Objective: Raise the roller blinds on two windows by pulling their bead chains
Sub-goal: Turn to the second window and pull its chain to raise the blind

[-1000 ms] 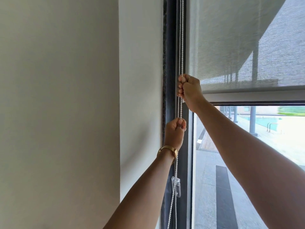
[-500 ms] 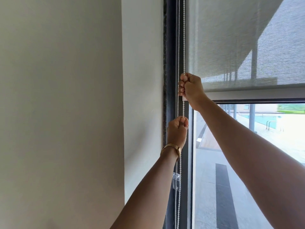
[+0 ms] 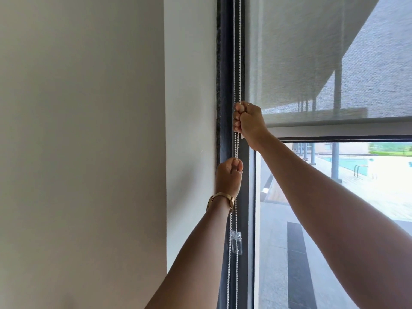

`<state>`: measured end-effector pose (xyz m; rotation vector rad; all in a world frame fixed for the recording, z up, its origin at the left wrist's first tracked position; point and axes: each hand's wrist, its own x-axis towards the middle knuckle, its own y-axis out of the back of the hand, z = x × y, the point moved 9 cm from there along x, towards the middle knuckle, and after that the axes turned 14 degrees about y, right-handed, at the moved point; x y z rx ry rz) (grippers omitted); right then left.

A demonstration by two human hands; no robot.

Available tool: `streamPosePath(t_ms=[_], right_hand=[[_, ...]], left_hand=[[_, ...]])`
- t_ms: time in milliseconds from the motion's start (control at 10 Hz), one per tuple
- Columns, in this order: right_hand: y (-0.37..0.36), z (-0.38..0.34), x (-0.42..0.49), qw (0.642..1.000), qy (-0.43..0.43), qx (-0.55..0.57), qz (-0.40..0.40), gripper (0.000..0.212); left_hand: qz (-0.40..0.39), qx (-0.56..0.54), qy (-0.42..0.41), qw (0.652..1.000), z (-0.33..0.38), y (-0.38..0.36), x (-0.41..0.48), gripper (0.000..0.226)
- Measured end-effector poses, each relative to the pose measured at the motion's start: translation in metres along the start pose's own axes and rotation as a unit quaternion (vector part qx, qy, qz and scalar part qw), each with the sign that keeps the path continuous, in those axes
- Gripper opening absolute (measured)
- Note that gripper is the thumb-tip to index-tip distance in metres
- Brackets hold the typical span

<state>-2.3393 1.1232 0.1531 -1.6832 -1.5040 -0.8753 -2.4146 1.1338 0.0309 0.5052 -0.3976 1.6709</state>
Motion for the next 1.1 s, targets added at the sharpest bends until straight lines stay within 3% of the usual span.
streamPosePath(t_ms=[300,700,800,900,1100], right_hand=[[-0.008,0.000,-0.008,1.000,-0.005,0.022,0.002,0.042],[0.002,0.013,0.001,1.000,0.000,-0.021,-0.009,0.043],[0.008,0.011,0.000,0.999,0.006,-0.030,-0.029,0.035],[0.013,0.008,-0.011,0.995,0.002,-0.067,-0.072,0.028],[0.053,-0.017,-0.038,0.959,0.006,-0.264,-0.102,0.028]], left_hand=[[0.017,0.011,0.011,1.000,-0.005,0.006,-0.010,0.023],[-0.043,-0.023,0.055,0.997,-0.013,-0.001,-0.003,0.035],[-0.047,-0.028,0.051,0.997,-0.013,-0.004,-0.004,0.031],[-0.007,0.040,0.004,0.999,-0.007,-0.006,-0.010,0.028],[0.151,0.207,-0.108,0.961,0.018,-0.007,-0.042,0.065]])
